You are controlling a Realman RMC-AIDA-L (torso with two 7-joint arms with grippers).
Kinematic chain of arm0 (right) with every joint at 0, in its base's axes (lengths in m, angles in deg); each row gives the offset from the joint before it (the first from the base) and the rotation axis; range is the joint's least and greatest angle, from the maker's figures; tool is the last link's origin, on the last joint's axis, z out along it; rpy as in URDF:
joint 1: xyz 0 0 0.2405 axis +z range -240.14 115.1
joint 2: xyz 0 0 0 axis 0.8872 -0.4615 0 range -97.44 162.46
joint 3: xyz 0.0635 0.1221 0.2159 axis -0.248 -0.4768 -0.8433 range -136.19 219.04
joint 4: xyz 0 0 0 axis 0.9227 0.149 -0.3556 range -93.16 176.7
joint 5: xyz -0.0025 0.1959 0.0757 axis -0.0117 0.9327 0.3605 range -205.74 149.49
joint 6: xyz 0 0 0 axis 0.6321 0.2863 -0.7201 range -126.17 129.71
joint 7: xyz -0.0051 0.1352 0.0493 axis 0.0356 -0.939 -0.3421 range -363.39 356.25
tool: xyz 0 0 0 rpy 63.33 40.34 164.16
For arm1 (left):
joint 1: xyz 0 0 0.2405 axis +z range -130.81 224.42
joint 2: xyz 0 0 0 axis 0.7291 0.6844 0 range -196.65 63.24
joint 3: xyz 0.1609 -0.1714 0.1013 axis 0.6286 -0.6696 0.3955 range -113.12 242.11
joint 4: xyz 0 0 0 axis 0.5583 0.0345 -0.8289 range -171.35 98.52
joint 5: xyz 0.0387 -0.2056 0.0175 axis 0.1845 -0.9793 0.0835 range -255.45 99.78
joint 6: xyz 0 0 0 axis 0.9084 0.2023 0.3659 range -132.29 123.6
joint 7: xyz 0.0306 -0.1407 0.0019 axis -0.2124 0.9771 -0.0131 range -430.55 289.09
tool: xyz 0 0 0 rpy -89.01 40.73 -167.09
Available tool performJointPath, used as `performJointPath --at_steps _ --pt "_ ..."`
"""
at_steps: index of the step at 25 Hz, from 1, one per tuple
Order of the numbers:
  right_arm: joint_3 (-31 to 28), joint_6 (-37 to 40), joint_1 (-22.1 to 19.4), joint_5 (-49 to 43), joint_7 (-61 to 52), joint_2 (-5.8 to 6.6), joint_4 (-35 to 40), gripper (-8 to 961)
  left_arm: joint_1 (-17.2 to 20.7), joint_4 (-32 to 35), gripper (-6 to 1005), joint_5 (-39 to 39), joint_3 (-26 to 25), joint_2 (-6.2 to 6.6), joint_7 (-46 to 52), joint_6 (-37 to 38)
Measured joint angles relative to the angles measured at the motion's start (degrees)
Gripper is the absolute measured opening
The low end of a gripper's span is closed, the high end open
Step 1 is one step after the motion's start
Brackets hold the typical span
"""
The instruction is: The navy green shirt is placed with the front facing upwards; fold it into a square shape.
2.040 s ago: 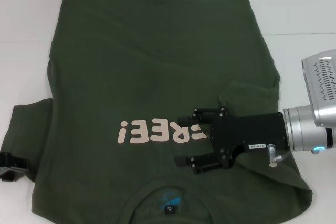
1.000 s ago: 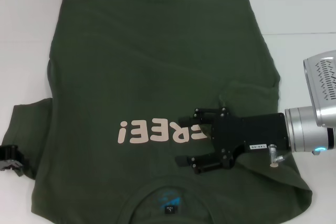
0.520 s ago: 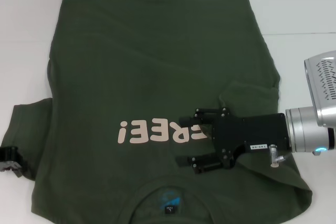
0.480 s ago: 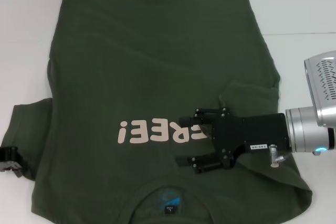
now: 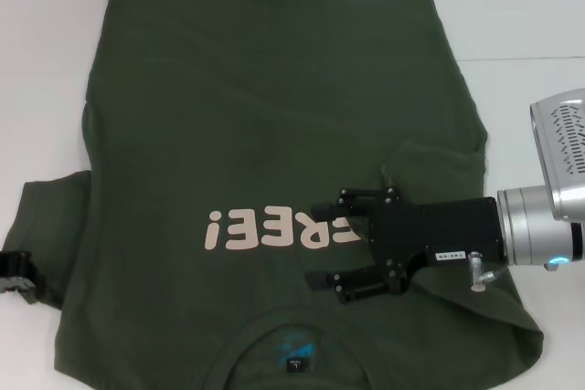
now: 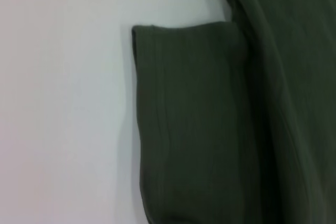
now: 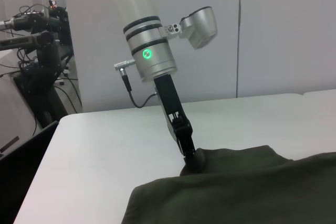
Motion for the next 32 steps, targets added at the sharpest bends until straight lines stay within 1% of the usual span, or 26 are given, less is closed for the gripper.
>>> performJointPath --at_steps 6,13,27,32 --pt "-0.01 -0.32 0.10 0.17 0.01 -0.06 0.00 883 0.67 1.22 43 0.00 0.05 -0.01 0.03 -0.22" --pt "0.27 -0.35 0.22 0.75 0.09 -0.09 0.00 882 2.45 3.29 43 0.09 0.02 -0.08 0.04 -1.93" --pt "-0.03 -0.45 0.07 0.77 0.10 0.00 0.02 877 3.07 4.89 44 0.08 -0.85 -0.19 0.04 -5.49" --pt "-0.05 -0.54 -0.06 0.77 0.14 0.00 -0.01 875 3.28 4.89 44 0.08 -1.40 0.05 0.55 -7.18"
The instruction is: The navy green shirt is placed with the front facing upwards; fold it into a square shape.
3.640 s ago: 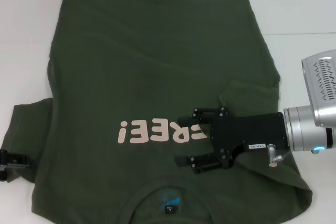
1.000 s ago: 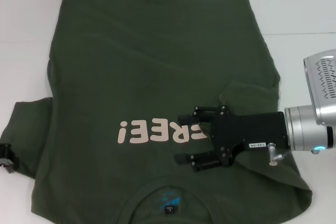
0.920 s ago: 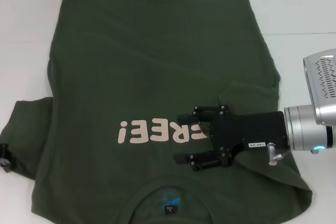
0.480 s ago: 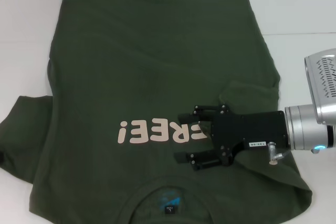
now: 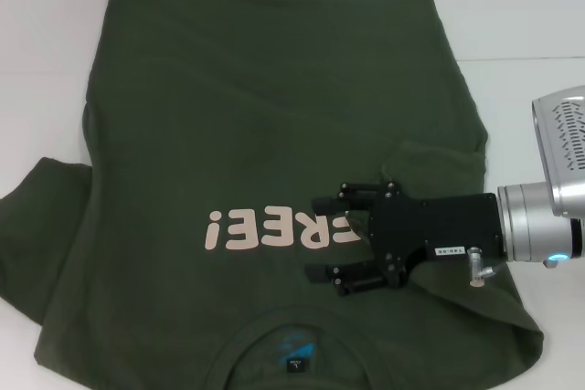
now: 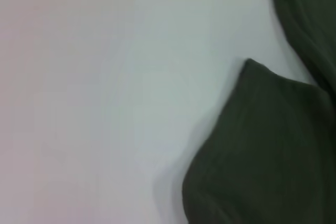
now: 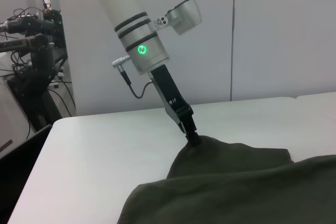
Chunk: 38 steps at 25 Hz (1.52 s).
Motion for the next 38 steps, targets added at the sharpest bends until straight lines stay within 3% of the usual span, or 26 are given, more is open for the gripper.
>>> performJointPath --at_steps 27,36,38 --pt "0.33 -1.64 0.17 -0.01 -0.15 0.00 -0.09 862 0.80 -0.27 45 0.00 -3.23 0.02 0.91 -9.04" --pt "0.17 -1.75 0.43 -0.01 -0.02 0.00 -0.09 858 -0.19 0.02 46 -2.11 -2.82 -0.42 0.49 -4.86" --pt "0.16 -1.99 0.51 -0.01 -0.01 0.00 -0.09 857 -0.53 1.61 46 -5.45 -2.07 -1.38 -0.21 -1.92"
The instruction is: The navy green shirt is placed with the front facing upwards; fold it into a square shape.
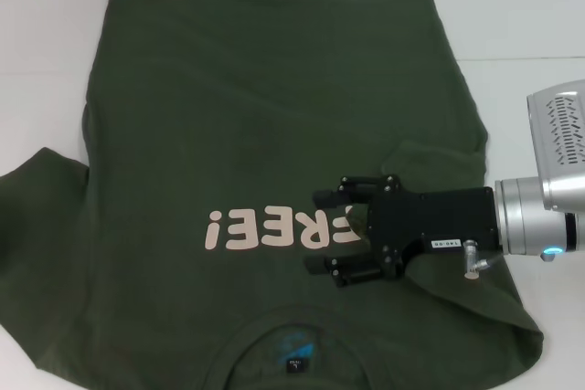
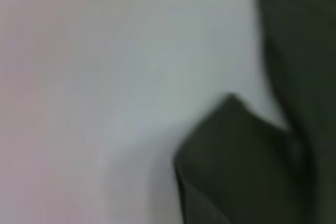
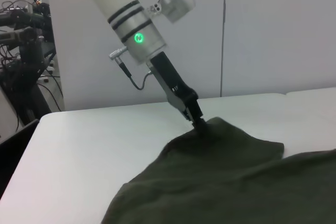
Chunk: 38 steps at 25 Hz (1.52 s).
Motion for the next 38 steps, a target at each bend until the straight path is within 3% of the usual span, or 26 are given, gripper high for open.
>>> performJointPath --at_steps 1,4,7,13,22,38 --pt "0.00 -0.13 0.01 0.00 0.01 0.00 0.00 856 0.00 0.00 46 0.00 0.00 0.00 0.00 0.00" --pt "0.04 -0.25 0.00 0.00 0.07 0.00 0.00 855 -0.19 3.41 46 -4.53 1.48 -1.53 -0.16 2.79" --pt "-0.10 -0.29 -0.10 0.00 0.11 0.00 0.00 854 -0.63 3.59 46 -6.74 2.17 -1.84 0.08 3.69" --pt "-0.67 -0.29 -0.74 0.77 0.24 0.24 0.01 851 -2.71 -0.20 47 -10.85 4.67 -3.33 0.06 2.42" --pt "-2.75 -0.29 -2.23 0.89 0.09 0.48 0.62 847 -3.95 -6.64 47 -18.70 12.66 -3.40 0.41 -2.55" --pt "-2.98 -0.12 -2.56 0.88 0.26 0.27 0.48 839 -3.41 -12.21 48 -19.18 13.17 -2.89 -1.77 -4.40"
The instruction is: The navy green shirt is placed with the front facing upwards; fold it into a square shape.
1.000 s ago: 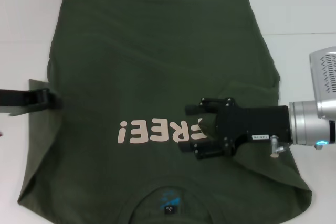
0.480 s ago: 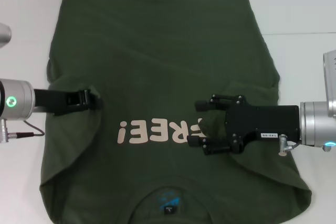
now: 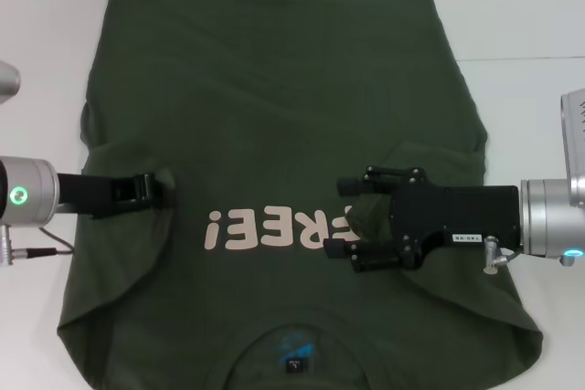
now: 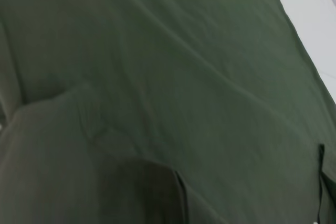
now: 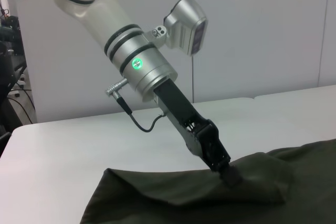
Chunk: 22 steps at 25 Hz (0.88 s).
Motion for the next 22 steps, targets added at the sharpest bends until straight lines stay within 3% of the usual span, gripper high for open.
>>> performJointPath --at_steps 5,11,17,22 --pt "-0.04 0.07 -0.01 0.00 -0.12 -0.01 -0.16 837 -0.23 -2.04 63 -2.73 -0.63 0.50 0.13 0.62" --pt "-0.07 0.32 -0.32 -0.01 -0.37 -0.01 -0.24 834 0.81 -3.06 229 -8.88 -3.53 1.23 -0.57 1.51" --pt "-0.27 0.34 -0.47 0.00 -1.17 0.00 0.06 831 1.04 -3.04 423 -9.20 -8.73 1.79 -5.66 5.30" --pt "-1.18 0.07 0.10 0.15 -5.40 0.20 0.43 829 1.78 -3.13 666 -9.23 -13.29 2.41 -11.35 9.40"
